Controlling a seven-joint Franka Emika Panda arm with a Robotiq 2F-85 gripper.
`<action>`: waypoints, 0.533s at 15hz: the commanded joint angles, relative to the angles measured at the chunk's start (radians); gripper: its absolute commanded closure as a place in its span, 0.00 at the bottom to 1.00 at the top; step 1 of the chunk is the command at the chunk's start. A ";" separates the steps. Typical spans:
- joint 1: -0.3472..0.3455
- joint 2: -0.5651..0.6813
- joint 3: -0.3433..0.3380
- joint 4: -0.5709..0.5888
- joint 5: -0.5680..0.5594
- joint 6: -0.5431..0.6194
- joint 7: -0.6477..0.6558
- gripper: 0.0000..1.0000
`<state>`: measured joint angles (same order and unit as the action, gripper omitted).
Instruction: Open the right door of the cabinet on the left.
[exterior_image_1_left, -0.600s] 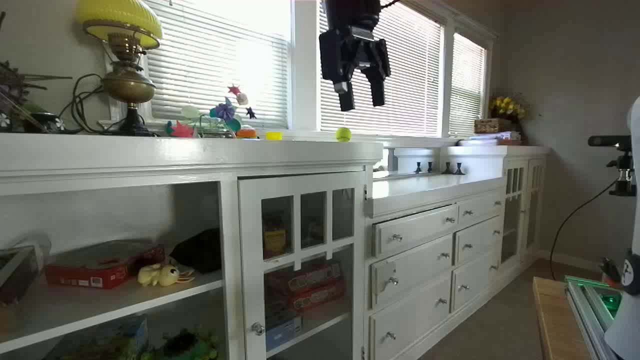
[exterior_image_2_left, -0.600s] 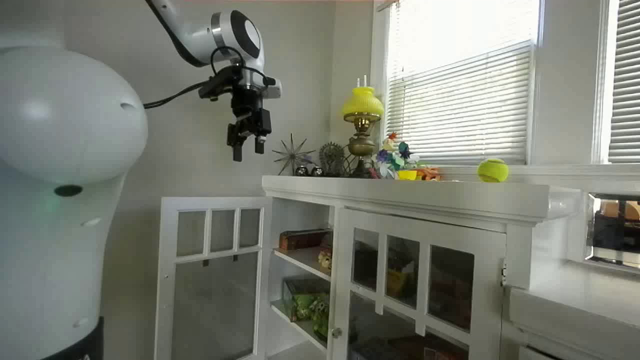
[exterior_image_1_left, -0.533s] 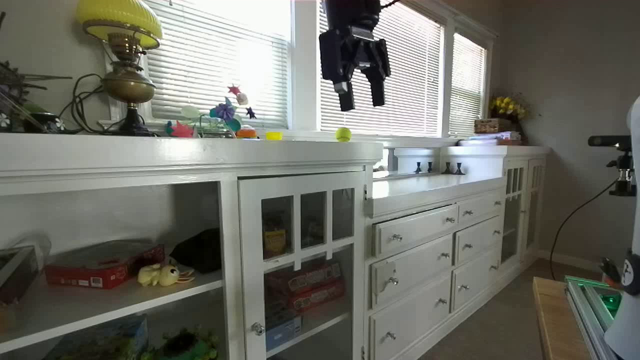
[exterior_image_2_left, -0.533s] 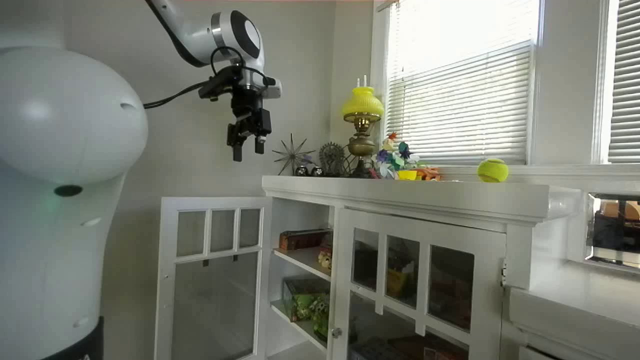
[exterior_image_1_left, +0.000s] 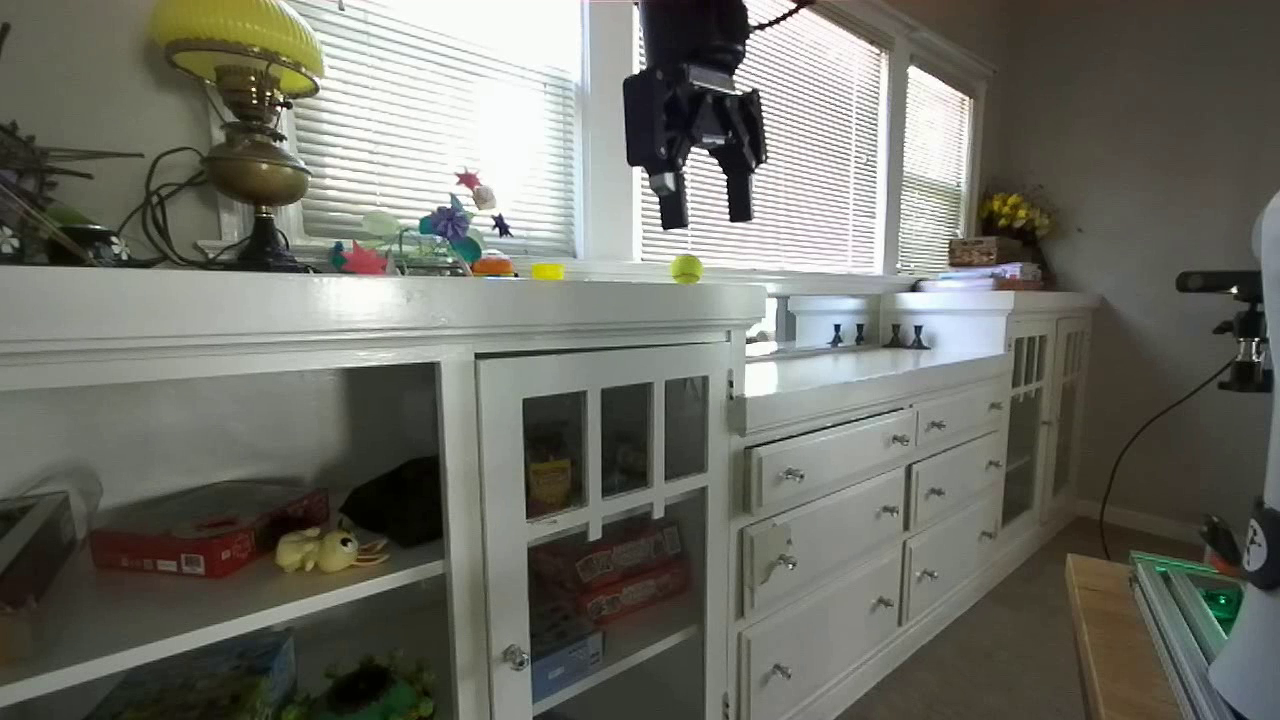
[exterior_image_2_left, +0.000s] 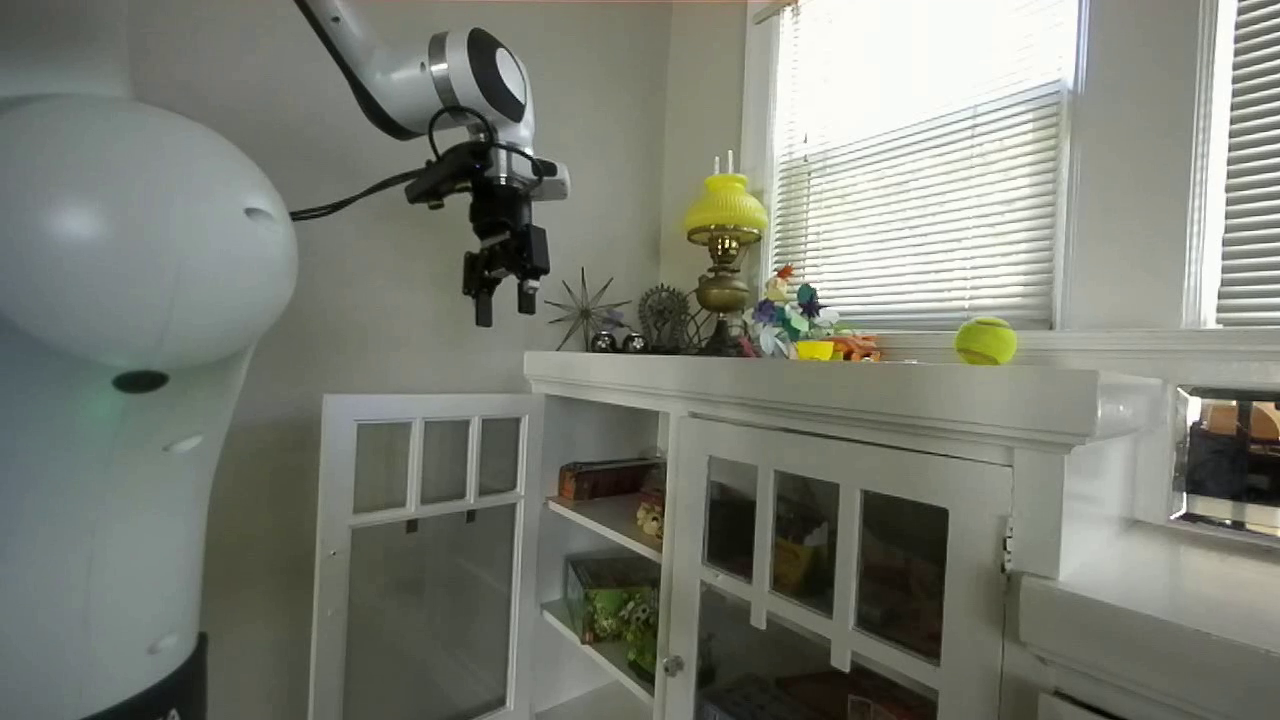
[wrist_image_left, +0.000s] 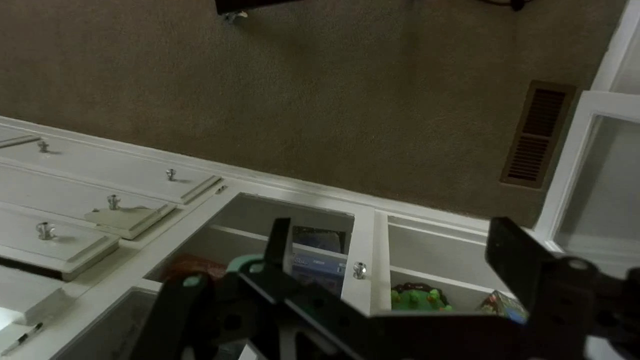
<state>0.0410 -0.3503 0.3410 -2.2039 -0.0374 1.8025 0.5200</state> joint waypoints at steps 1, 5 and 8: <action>0.010 0.070 -0.042 -0.019 0.013 0.181 0.055 0.00; 0.005 0.153 -0.060 -0.033 -0.019 0.409 0.169 0.00; 0.014 0.223 -0.064 -0.032 -0.046 0.555 0.263 0.00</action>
<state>0.0401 -0.1823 0.2838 -2.2374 -0.0432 2.2385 0.6728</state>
